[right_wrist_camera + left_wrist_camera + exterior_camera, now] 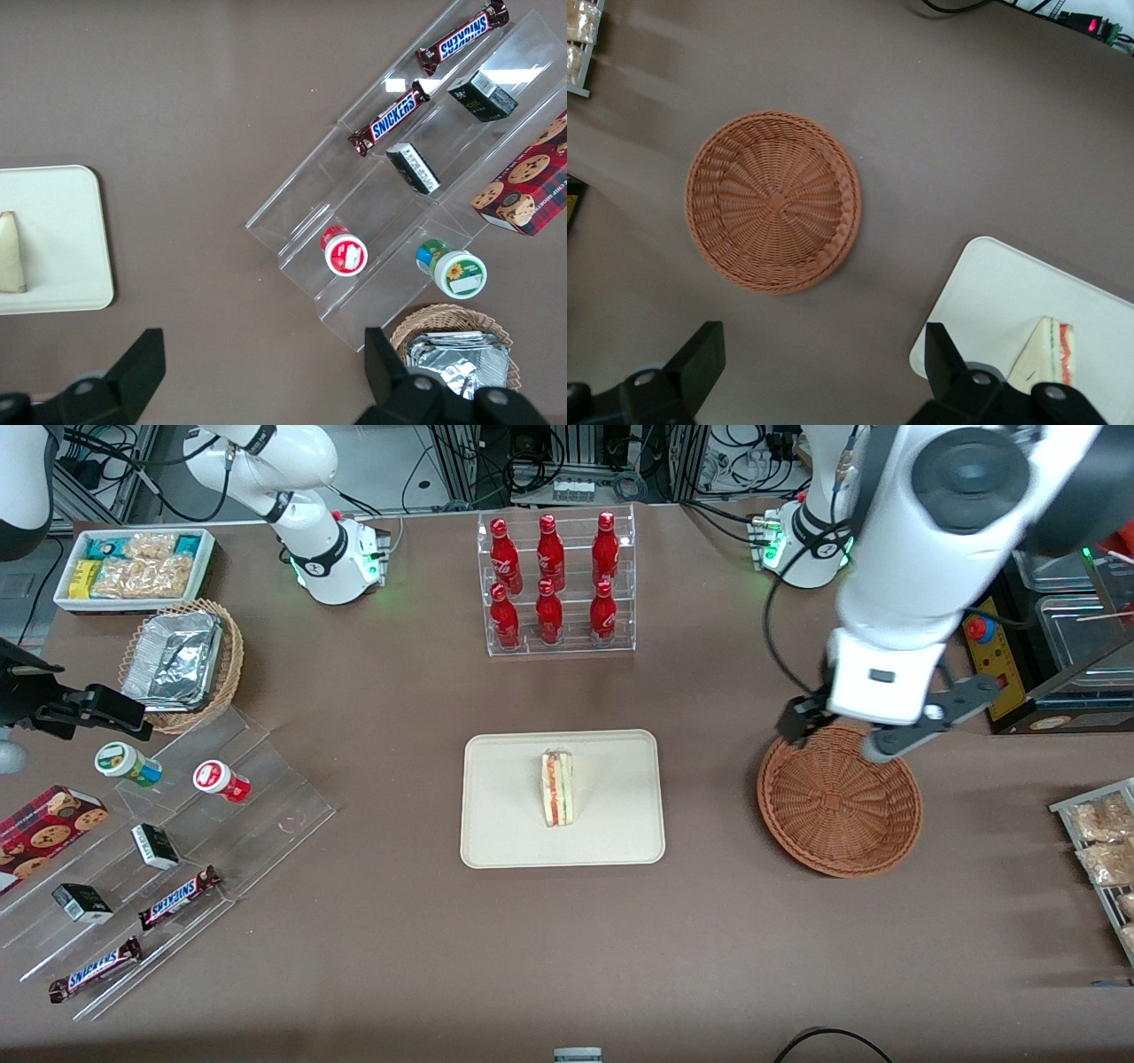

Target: Place sandwich from basket to tray

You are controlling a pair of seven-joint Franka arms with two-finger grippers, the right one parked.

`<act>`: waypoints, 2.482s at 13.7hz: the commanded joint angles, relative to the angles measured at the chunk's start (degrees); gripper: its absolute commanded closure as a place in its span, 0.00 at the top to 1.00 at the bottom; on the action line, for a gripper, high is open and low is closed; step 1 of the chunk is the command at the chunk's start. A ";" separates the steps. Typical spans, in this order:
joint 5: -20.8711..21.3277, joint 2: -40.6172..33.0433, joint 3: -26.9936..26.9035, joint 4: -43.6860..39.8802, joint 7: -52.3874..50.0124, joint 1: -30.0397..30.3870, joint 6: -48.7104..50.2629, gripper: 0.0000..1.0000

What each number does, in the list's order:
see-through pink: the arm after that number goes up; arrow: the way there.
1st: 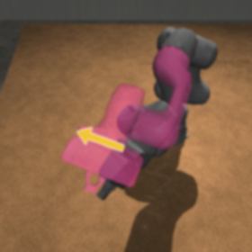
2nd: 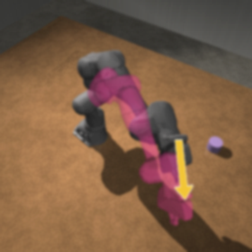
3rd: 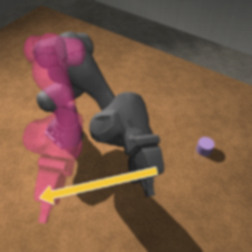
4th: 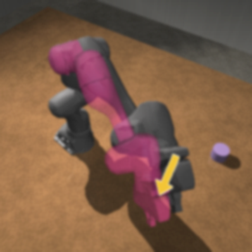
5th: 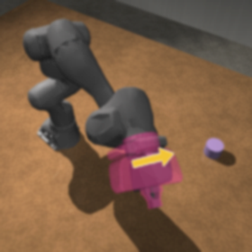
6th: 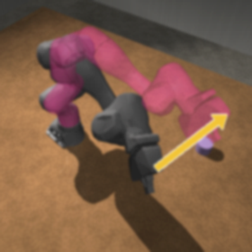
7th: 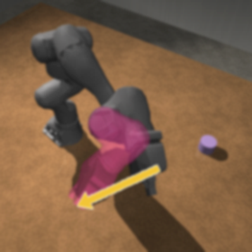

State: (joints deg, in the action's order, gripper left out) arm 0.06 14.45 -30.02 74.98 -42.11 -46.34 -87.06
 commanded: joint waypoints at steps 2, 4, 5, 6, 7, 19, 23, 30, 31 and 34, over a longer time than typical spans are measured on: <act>-1.99 -2.76 -4.07 1.66 7.73 -0.94 2.25 0.99; -2.43 -3.90 -5.48 1.66 9.23 -0.94 2.42 0.99; -2.52 -4.60 -6.88 1.74 11.50 -0.86 2.77 0.99; -2.61 -5.04 -8.64 1.75 14.39 -0.85 3.99 0.99; -3.05 -5.14 -10.13 1.75 17.12 -0.85 5.14 0.99; -5.86 -11.02 14.56 1.39 28.38 28.26 11.55 0.99; -2.98 -13.92 21.75 5.94 34.96 37.81 12.44 0.99; 0.11 -21.57 25.18 18.00 41.75 42.83 8.58 0.99; -0.23 -21.40 25.18 17.66 42.97 42.83 8.66 0.99; -0.59 -18.24 26.85 13.27 43.16 43.27 9.28 0.99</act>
State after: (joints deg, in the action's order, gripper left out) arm -0.96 -4.69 -4.80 89.88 -0.10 -3.93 -77.33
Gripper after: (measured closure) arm 0.004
